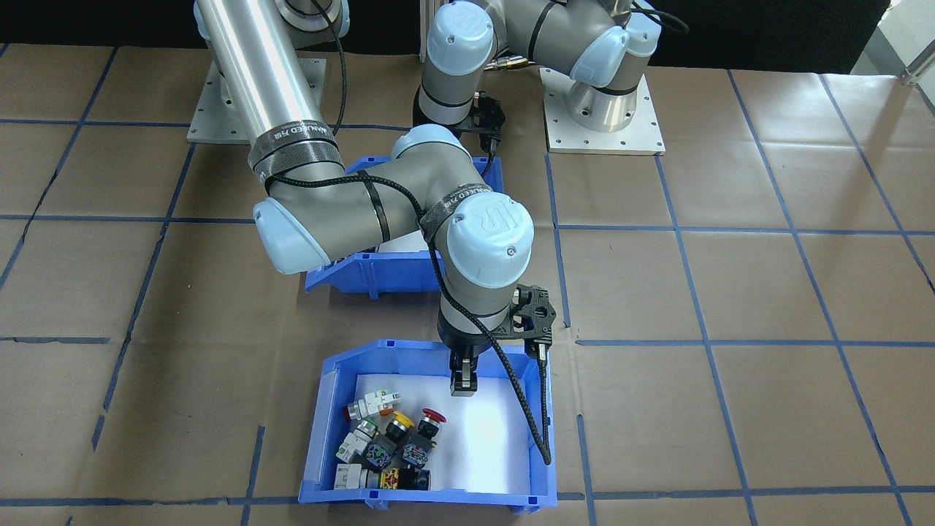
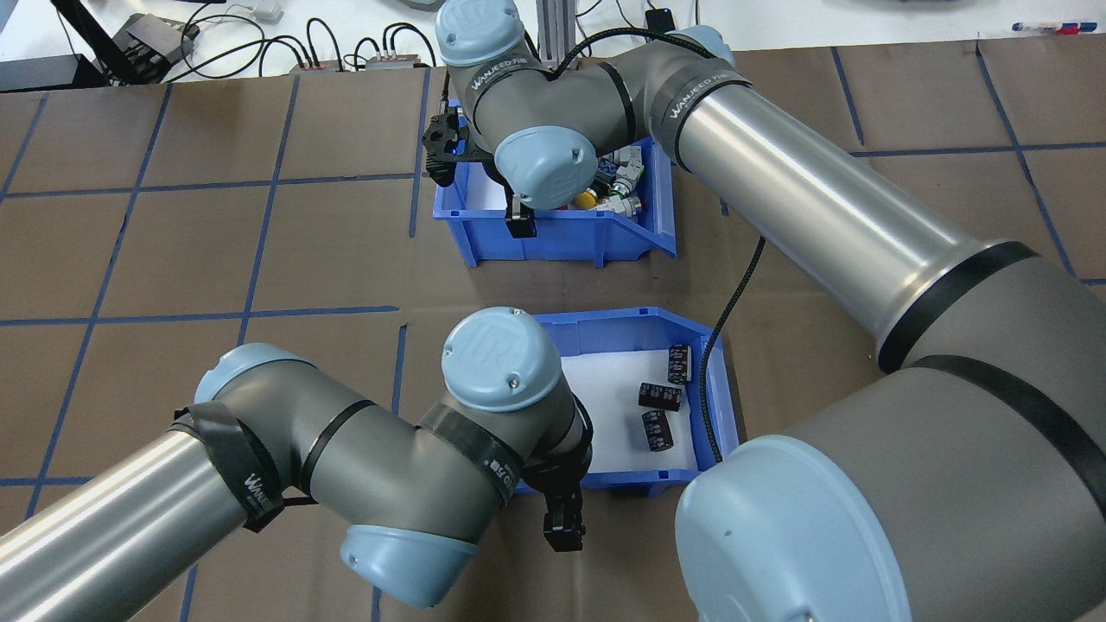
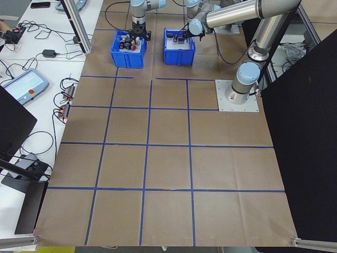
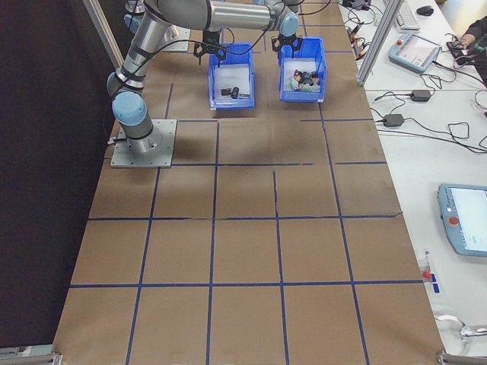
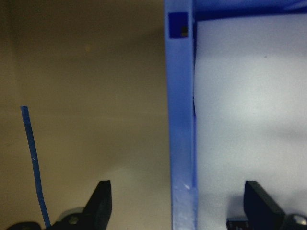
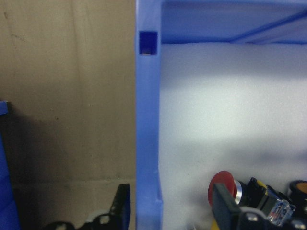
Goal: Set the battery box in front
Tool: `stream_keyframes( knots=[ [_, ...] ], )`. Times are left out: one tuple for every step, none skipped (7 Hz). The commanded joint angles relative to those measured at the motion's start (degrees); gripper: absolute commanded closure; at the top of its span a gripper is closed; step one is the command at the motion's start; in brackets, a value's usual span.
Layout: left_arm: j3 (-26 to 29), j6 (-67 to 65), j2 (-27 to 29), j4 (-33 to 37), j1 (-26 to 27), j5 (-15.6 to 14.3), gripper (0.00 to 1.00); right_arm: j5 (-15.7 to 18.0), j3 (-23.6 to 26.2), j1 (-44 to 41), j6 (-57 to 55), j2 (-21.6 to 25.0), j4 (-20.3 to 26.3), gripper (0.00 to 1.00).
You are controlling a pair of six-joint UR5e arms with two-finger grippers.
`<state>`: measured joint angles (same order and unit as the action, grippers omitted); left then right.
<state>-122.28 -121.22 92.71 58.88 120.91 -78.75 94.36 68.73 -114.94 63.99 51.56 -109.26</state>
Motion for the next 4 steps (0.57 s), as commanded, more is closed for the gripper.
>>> stream_keyframes(
  knots=[
    [-1.11, -0.07, 0.54, -0.43, -0.06, -0.53, 0.34, 1.26, -0.35, -0.02, 3.41, -0.14, -0.08, 0.97],
    [-1.73, -0.42, 0.63, -1.13, -0.06, -3.58, 0.49, 1.26, -0.87, 0.06, 4.38, 0.29, -0.17, 1.0],
    [-2.61, -1.64, 0.63, -3.74, -0.06, -3.26, 0.66, 1.44, -1.14, 1.02, 5.52, 1.25, -0.17, 1.0],
    [-3.75, -5.3, 0.63, -8.56, -0.06, -2.3, 0.83, 2.31, -0.62, 2.07, 7.27, 3.35, 0.27, 1.0]
  ],
)
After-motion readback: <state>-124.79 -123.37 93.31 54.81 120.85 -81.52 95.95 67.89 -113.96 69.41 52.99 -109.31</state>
